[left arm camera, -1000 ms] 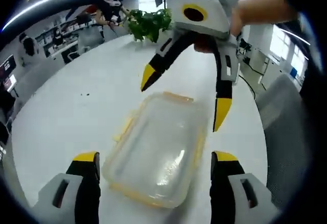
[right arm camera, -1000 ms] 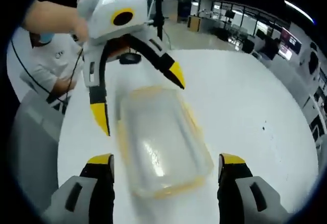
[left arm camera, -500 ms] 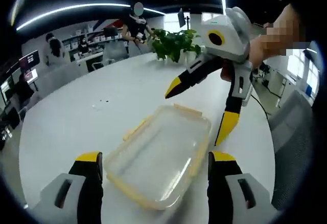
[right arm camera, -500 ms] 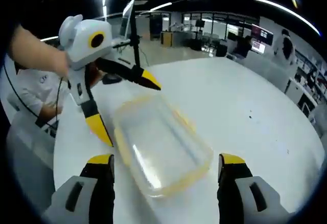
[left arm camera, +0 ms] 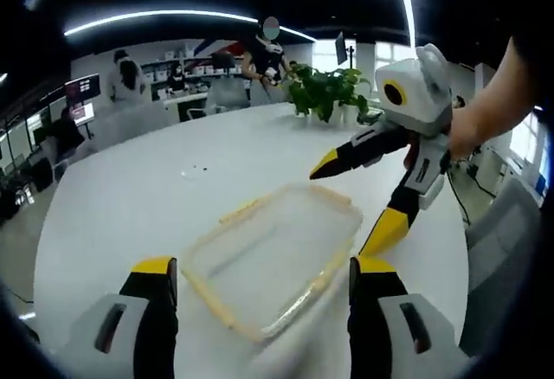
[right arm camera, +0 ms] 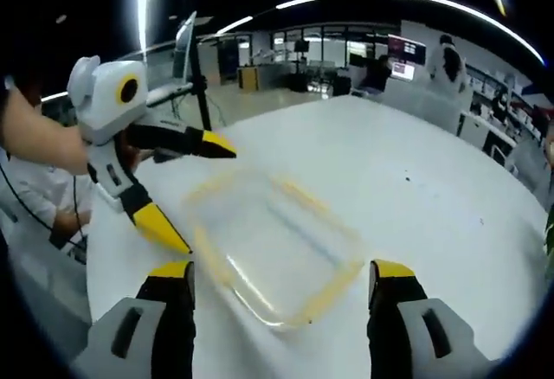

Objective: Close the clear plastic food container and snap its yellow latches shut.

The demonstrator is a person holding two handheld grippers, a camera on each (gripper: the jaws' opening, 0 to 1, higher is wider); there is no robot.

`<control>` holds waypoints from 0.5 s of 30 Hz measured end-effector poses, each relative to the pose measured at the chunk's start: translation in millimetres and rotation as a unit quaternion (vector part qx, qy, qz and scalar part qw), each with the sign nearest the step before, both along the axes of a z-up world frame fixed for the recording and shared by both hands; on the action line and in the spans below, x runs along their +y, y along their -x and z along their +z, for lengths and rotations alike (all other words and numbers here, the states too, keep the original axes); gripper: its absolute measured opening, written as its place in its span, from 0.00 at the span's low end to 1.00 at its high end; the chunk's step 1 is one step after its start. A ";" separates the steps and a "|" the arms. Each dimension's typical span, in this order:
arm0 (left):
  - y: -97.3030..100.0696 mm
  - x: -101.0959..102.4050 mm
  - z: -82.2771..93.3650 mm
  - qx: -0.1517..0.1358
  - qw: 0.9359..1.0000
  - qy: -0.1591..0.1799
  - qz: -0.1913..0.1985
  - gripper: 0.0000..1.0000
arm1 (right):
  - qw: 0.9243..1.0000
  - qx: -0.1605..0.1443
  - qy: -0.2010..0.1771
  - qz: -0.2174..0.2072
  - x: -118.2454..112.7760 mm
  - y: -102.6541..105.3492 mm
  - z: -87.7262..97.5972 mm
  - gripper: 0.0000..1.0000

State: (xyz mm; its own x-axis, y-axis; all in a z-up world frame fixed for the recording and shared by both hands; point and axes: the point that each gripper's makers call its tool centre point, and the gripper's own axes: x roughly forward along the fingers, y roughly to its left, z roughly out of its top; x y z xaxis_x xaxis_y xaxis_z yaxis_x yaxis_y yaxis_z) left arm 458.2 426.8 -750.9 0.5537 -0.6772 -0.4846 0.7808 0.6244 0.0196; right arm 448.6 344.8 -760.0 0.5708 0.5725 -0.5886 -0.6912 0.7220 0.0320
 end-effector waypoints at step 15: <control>20.9 18.3 1.9 0.008 0.999 0.016 0.030 0.79 | 0.999 -0.009 -0.017 -0.028 -14.3 23.7 12.3 0.82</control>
